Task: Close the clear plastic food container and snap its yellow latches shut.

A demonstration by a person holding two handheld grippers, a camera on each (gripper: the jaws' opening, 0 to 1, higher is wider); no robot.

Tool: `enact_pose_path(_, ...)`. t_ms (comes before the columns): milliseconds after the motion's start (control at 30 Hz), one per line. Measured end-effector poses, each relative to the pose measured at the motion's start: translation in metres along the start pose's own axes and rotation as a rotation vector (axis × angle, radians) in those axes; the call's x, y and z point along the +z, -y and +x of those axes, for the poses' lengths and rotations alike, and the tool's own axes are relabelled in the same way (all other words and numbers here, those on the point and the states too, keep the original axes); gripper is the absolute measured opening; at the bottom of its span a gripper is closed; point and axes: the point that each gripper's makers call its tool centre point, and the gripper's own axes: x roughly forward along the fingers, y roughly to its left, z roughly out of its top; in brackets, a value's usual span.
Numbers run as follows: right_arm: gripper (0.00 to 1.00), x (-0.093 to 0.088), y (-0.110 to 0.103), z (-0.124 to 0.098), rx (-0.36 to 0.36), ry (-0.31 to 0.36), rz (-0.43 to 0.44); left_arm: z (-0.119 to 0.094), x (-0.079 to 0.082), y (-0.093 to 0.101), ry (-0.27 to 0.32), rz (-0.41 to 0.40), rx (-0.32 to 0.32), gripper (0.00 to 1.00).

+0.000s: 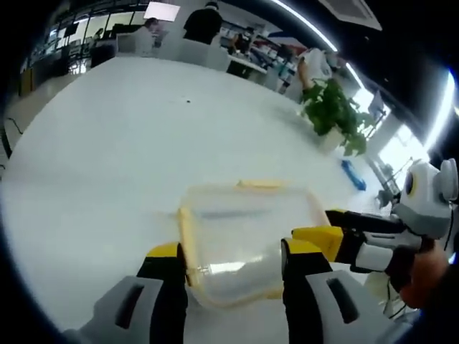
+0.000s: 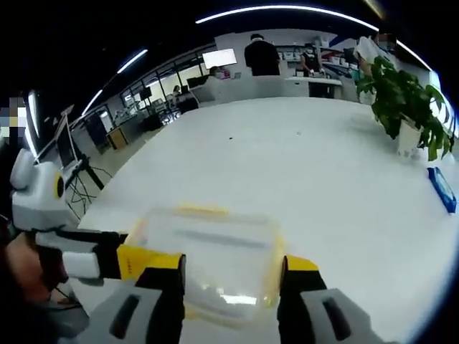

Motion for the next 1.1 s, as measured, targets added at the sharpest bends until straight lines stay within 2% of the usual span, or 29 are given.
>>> enact_pose_path(200, 0.5, -0.004, -0.011, 0.002, -0.011, 0.008, 0.004, -0.009, -0.004, -0.009, 0.006, -0.004, 0.002, 0.52)
enact_pose_path(600, 0.5, -0.003, -0.03, 0.013, -0.01, -0.009, -0.001, -0.017, 0.0, -0.029, -0.002, 0.001, 0.008, 0.52)
enact_pose_path(733, 0.51, -0.001, -0.038, 0.018, -0.012, -0.013, 0.002, -0.019, 0.003, -0.038, -0.011, 0.009, 0.007, 0.53)
enact_pose_path(800, 0.51, 0.002, -0.044, 0.023, -0.012, -0.012, -0.003, -0.019, 0.008, -0.045, 0.002, 0.052, 0.026, 0.57)
enact_pose_path(833, 0.51, 0.003, -0.047, 0.026, -0.009, -0.019, -0.001, -0.019, 0.007, -0.043, -0.006, 0.048, 0.017, 0.58)
enact_pose_path(1100, 0.51, 0.016, -0.063, 0.045, 0.006, -0.013, -0.018, -0.019, 0.023, -0.068, -0.007, 0.03, 0.033, 0.59)
